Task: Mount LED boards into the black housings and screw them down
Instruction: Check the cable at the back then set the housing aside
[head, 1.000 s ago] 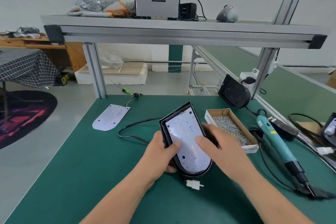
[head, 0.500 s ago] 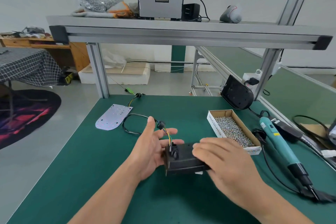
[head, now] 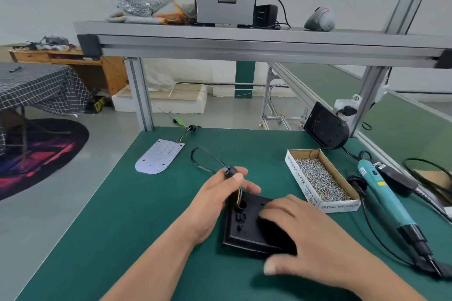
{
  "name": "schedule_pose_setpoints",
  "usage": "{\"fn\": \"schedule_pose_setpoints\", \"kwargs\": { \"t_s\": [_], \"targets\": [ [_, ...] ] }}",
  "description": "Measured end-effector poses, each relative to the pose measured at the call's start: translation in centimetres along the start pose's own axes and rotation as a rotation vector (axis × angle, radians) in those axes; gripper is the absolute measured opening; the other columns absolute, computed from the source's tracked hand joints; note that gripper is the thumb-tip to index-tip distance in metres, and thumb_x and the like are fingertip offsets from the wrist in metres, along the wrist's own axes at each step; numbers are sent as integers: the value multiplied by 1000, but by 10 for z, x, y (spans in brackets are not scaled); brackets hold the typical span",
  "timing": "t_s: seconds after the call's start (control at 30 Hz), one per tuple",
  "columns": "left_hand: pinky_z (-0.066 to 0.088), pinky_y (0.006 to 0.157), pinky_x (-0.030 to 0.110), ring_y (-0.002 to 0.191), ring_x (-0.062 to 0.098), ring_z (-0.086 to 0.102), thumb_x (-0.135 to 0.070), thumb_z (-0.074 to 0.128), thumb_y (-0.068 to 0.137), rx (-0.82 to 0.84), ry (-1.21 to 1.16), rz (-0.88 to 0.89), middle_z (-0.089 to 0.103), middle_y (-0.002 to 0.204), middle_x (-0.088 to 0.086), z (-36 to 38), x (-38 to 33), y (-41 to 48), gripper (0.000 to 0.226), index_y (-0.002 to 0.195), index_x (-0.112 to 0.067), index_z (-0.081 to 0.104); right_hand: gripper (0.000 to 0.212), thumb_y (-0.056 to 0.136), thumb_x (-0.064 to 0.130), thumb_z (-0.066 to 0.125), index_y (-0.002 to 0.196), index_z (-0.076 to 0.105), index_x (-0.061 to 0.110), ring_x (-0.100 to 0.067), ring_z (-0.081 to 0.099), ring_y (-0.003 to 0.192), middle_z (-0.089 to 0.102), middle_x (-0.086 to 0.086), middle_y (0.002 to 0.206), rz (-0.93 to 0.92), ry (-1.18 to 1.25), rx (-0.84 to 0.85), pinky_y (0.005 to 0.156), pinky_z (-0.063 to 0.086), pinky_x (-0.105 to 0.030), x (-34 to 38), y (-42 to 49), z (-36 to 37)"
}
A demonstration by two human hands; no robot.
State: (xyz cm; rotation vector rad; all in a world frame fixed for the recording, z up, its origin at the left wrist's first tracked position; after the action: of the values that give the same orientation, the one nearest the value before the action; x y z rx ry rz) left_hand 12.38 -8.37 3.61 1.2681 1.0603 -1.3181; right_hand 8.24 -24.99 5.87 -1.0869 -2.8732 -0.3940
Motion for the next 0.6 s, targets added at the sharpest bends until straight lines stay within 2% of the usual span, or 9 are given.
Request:
{"fn": "schedule_pose_setpoints", "kwargs": {
  "t_s": [0.1,0.17,0.23,0.33,0.4,0.47,0.5,0.57,0.6],
  "targets": [
    [40,112,39,127,18,66,-65,45,101,-18,36,77,78,97,11,0,-5,-1,53,131,-22,52,48,91,78,51,123,60,44,0,58,107,60,29,116,219,350,-184,85,42,-14,-23,8,-16],
    [41,105,32,123,12,68,-65,34,104,-32,85,80,77,89,10,2,-5,-2,45,124,-30,53,43,90,71,52,119,66,42,-3,64,104,66,26,115,321,513,-322,86,47,-18,-34,20,-26],
    [42,103,32,119,9,69,-64,37,103,-22,156,82,76,85,8,4,-5,-3,38,117,-35,56,47,91,70,50,115,71,36,-4,67,106,71,19,116,380,646,-371,93,52,-28,-38,36,-27],
    [48,99,39,105,11,67,-58,46,99,28,306,91,74,85,2,13,-3,-3,29,107,-34,62,72,92,77,53,106,69,8,-20,69,94,71,-13,103,375,812,-335,95,55,-49,-33,62,-21],
    [49,88,40,90,8,62,-56,51,98,43,409,108,69,89,0,19,-1,-4,26,96,-32,63,76,84,82,61,102,73,9,-16,67,83,70,-19,91,375,1001,-308,88,58,-39,-29,73,-13],
    [51,89,42,90,10,59,-59,53,97,43,501,145,64,95,-1,21,-1,-4,32,94,-28,60,49,88,62,72,98,79,15,-15,68,84,73,-19,93,363,1128,-303,78,57,-32,-24,79,-3],
    [51,93,44,94,14,59,-58,53,98,45,505,161,63,98,0,22,-1,-4,33,97,-26,60,35,91,50,71,97,81,17,-17,69,86,74,-18,95,368,1172,-330,78,56,-35,-25,79,-1],
    [51,97,46,100,22,61,-50,54,103,63,421,176,66,101,3,24,-2,-5,27,104,-25,64,23,94,37,71,91,81,17,-25,64,86,75,-18,97,401,1299,-409,74,51,-43,-30,77,4],
    [51,99,43,102,22,63,-43,54,104,70,356,166,69,101,3,24,-2,-5,22,110,-28,67,21,94,35,74,86,81,17,-29,60,84,75,-18,96,424,1383,-439,67,48,-43,-33,75,6]
  ]
}}
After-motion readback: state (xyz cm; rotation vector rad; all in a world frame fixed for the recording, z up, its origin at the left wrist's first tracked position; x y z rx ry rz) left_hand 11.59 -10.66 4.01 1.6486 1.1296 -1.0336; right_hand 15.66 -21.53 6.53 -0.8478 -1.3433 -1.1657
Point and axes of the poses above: each hand's wrist, its own y-axis towards the middle knuckle, its own z-axis out of the palm, x = y × z, the point moved 9 cm from there along y, towards the middle knuckle
